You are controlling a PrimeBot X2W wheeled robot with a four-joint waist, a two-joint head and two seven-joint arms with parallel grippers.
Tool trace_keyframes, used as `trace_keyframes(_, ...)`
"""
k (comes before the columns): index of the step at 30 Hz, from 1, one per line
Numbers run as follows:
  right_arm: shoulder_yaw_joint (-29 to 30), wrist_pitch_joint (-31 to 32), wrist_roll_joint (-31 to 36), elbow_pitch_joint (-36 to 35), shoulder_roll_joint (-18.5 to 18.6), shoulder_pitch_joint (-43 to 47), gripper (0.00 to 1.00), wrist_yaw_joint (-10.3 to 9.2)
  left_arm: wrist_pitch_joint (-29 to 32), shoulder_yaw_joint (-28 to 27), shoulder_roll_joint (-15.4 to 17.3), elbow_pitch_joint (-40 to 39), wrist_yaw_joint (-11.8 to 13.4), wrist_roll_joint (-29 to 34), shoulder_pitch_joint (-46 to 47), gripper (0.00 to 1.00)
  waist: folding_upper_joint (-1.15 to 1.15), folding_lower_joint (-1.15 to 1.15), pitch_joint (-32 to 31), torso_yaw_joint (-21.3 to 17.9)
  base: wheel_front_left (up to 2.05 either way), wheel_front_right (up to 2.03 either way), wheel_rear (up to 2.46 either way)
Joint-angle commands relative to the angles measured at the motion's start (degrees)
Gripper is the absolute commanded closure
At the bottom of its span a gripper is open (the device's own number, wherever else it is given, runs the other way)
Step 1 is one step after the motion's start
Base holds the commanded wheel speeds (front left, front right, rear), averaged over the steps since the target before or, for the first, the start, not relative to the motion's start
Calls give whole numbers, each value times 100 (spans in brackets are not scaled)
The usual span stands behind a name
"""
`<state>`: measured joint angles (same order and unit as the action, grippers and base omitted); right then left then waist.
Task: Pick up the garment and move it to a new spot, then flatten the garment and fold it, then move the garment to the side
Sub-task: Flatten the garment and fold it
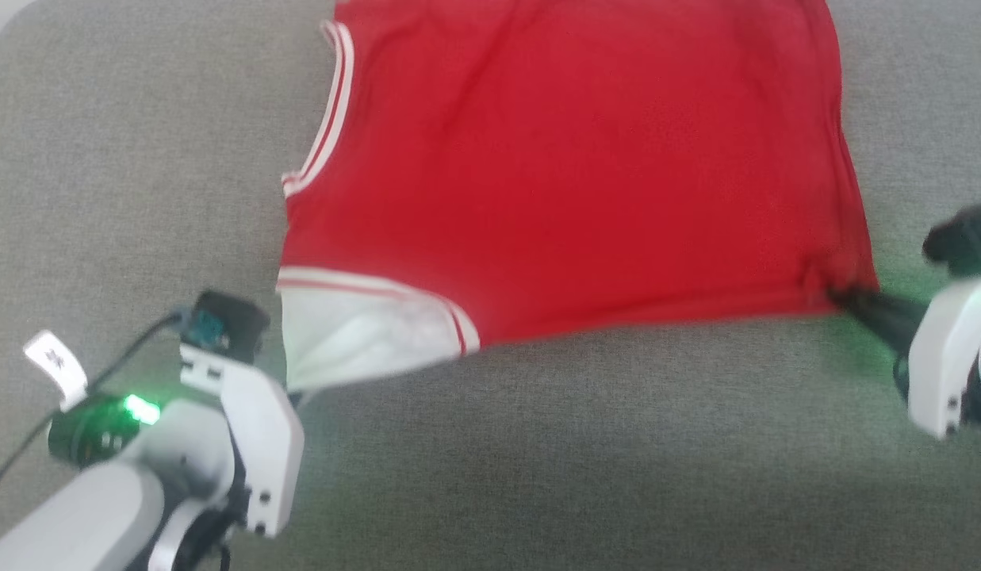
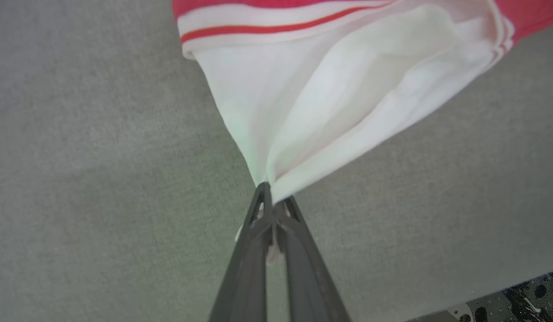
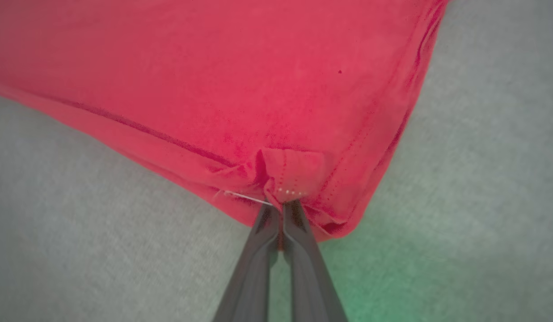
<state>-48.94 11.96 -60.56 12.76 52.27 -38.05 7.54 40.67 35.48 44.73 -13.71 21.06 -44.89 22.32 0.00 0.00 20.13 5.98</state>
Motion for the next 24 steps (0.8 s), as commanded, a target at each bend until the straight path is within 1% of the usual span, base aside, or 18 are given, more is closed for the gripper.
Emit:
trace_keyframes(1,13,34,-9,-35,36,115,100,-11,25,-17,54,-35,40,12,-90,100,0,0,-3,-5,0,0,0)
trace_keyframes(3,69,143,10,-299,166,368,100,-11,54,-50,164,-274,224,-26,-338,100,0,0,-12,-15,0,0,0)
trace_keyframes(6,176,312,-30,-660,344,799,100,-11,24,-86,257,-537,422,-85,-661,100,0,0,-26,-35,0,0,0)
trace_keyframes(13,513,673,-231,-1419,624,1738,100,-11,41,-120,423,-910,783,-208,-1262,100,0,0,-46,-65,0,0,0)
trace_keyframes(17,797,822,-323,-1692,695,2162,100,-11,117,-139,486,-1101,1007,-331,-1552,100,0,0,-45,-86,0,0,0)
trace_keyframes(20,1068,914,-341,-1887,729,2390,100,-11,232,-151,600,-1293,1173,-345,-1692,100,0,0,-50,-98,0,0,0)
trace_keyframes(22,1297,920,-281,-1986,707,2503,100,-11,215,-227,705,-1442,1278,-247,-1702,100,0,0,-50,-113,0,0,0)
trace_keyframes(24,1507,966,-200,-2081,635,2593,100,-11,191,-286,808,-1580,1314,-171,-1627,100,0,0,-51,-130,0,0,0)
